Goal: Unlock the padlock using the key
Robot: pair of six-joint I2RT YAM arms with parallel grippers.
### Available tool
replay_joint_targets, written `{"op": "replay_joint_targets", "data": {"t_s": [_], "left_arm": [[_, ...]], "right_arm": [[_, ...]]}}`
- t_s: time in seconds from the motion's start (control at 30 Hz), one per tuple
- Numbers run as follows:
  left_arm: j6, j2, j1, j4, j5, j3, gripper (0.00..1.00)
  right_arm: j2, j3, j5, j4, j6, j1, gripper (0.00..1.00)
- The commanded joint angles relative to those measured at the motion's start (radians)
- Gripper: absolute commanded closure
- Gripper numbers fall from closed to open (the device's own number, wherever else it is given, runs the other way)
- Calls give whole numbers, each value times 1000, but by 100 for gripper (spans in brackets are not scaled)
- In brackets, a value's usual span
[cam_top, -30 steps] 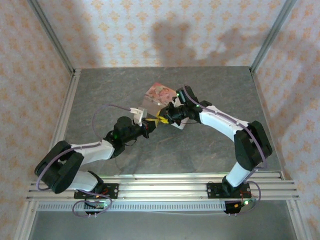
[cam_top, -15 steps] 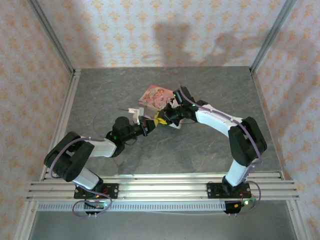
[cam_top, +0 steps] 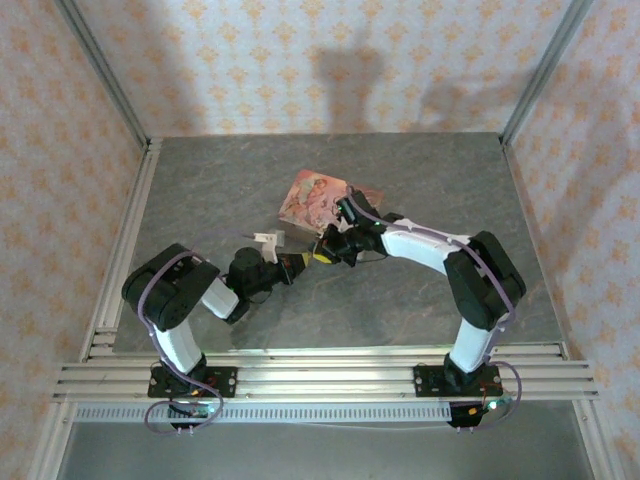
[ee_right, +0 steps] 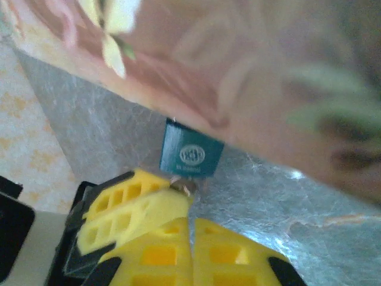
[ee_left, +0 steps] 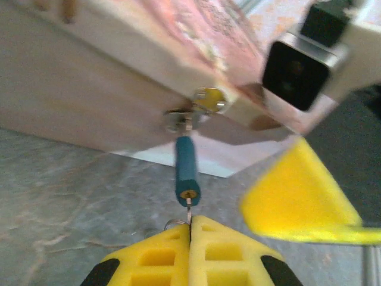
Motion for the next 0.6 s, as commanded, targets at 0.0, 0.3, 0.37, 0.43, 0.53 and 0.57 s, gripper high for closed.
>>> {"op": "replay_joint_targets", "data": {"t_s": [0.0, 0.3, 0.37, 0.43, 0.53, 0.57], "left_arm": [[53, -1, 13, 92, -77, -1, 100], [58, 75, 21, 97, -56, 40, 100], [58, 75, 21, 95, -52, 43, 100], [57, 77, 21, 95, -47, 47, 100], [52, 85, 21, 94, -35, 57, 100], [50, 89, 21, 94, -30, 61, 100]], "right_arm": [[-33, -36, 10, -17, -15, 17, 100], [-130, -71, 150, -36, -6, 14, 87], [-167, -110, 203, 1, 29, 14, 84], [-198, -156, 247, 62, 70, 14, 78], [-225, -204, 346, 125, 117, 30, 62], [-229, -220, 380, 150, 132, 41, 57]]}}
